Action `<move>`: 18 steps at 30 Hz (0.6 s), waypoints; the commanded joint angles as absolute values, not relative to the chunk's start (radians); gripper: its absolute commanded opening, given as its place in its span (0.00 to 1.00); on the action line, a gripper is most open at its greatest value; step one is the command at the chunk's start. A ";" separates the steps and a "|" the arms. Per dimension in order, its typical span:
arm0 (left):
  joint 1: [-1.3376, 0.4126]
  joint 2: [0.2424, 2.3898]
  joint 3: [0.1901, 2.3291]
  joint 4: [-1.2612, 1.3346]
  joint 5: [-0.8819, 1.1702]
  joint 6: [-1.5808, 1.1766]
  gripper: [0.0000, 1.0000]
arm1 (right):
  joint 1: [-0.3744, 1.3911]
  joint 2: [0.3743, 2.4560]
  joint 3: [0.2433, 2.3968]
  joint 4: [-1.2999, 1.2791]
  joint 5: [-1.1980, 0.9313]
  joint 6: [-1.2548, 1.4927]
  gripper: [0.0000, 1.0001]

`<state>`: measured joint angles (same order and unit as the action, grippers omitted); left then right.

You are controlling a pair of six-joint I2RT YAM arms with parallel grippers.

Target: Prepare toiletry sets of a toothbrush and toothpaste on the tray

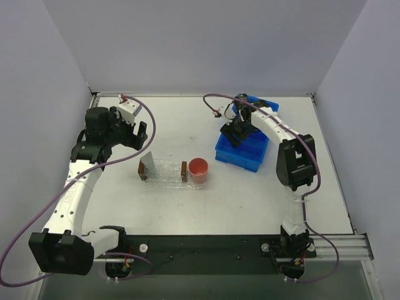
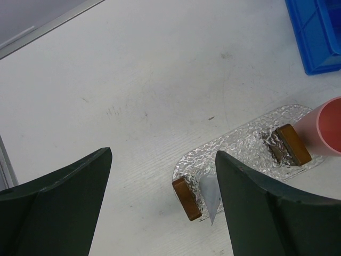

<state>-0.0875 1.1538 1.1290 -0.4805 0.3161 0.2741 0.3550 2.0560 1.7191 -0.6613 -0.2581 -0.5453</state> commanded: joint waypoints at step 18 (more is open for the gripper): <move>-0.081 1.137 1.127 -0.448 0.333 0.302 0.89 | 0.360 2.056 1.649 -0.673 -0.235 -0.706 0.21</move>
